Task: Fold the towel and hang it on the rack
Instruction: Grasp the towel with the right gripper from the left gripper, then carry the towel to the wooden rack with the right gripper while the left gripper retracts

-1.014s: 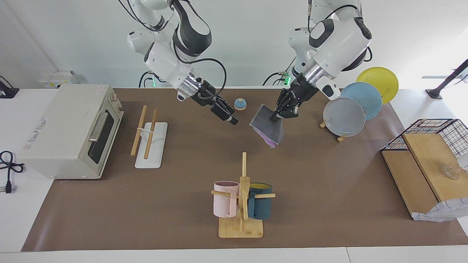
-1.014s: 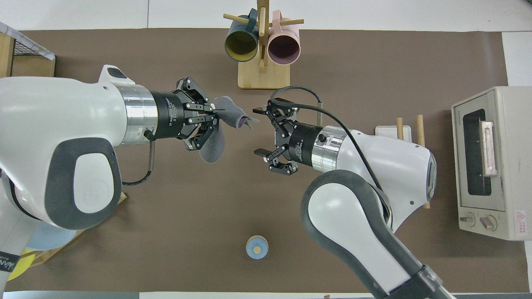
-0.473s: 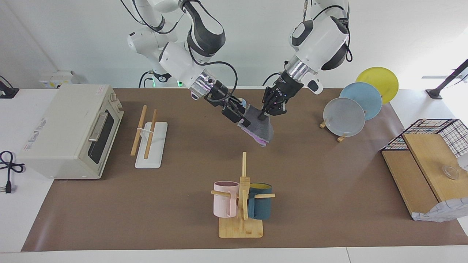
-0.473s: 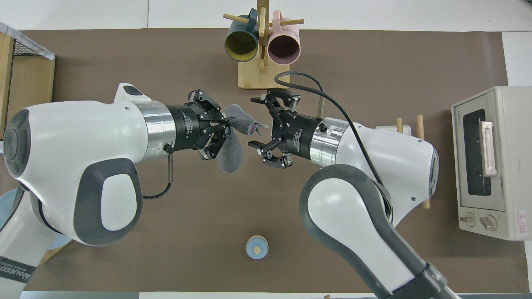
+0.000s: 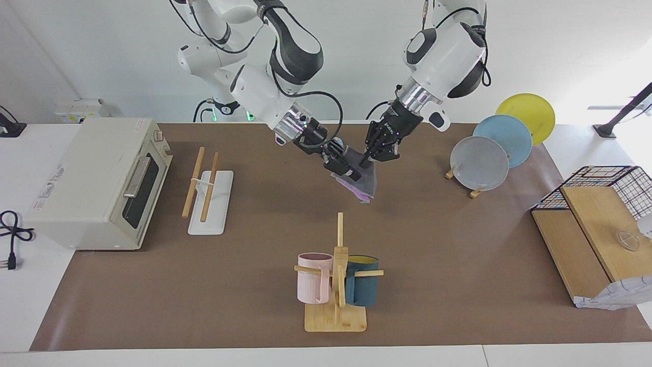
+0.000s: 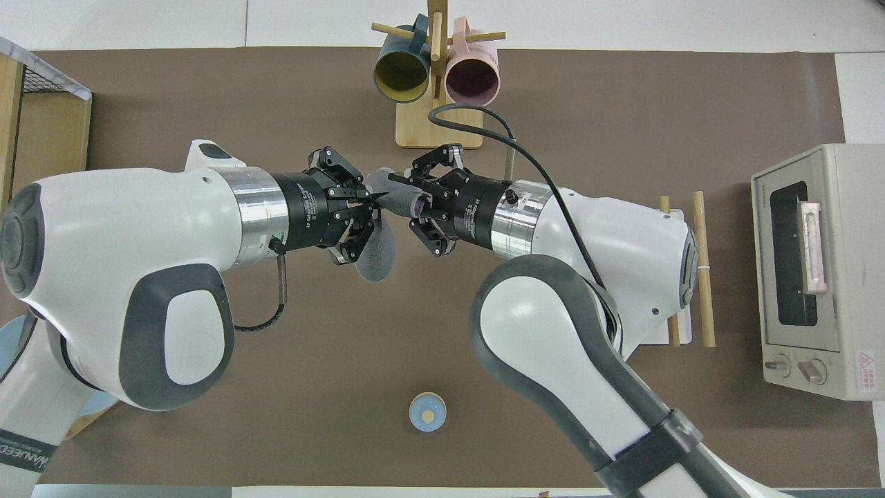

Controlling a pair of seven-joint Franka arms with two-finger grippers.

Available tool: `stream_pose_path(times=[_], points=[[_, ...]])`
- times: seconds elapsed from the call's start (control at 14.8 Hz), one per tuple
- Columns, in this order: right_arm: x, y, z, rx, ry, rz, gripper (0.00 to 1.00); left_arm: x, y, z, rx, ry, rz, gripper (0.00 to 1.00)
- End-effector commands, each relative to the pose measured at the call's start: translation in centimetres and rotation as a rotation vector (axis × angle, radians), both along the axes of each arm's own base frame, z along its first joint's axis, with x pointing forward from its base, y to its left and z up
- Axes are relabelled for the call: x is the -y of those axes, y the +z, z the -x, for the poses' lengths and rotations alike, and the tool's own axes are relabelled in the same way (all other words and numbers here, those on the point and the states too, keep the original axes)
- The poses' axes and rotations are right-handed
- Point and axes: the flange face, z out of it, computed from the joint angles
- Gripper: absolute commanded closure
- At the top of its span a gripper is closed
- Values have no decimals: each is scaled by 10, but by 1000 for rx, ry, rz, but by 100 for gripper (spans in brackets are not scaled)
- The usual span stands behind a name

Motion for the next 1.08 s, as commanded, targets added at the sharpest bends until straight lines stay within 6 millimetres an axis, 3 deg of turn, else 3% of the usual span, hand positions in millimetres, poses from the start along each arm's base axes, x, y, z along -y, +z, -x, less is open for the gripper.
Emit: stream_pose_path(times=[0.0, 0.27, 0.34, 0.54, 0.68, 0.81, 1.01], points=[[2, 4, -6, 22, -3, -3, 100, -4, 2, 8, -5, 26, 16, 100], [2, 4, -6, 26, 2, 1, 100, -4, 1, 9, -9, 28, 16, 100], [2, 4, -6, 34, 8, 5, 100, -2, 0, 11, -7, 17, 13, 1], [0, 4, -4, 95, 68, 48, 100, 0, 0, 12, 1, 2, 6, 0], [-1, 2, -3, 193, 236, 174, 100, -1, 0, 12, 19, -31, -5, 0], [12, -1, -6, 281, 444, 356, 100, -9, -2, 8, 70, -98, -33, 0], [38, 1, -2, 362, 728, 569, 100, -49, -9, -3, 133, -283, -103, 0]])
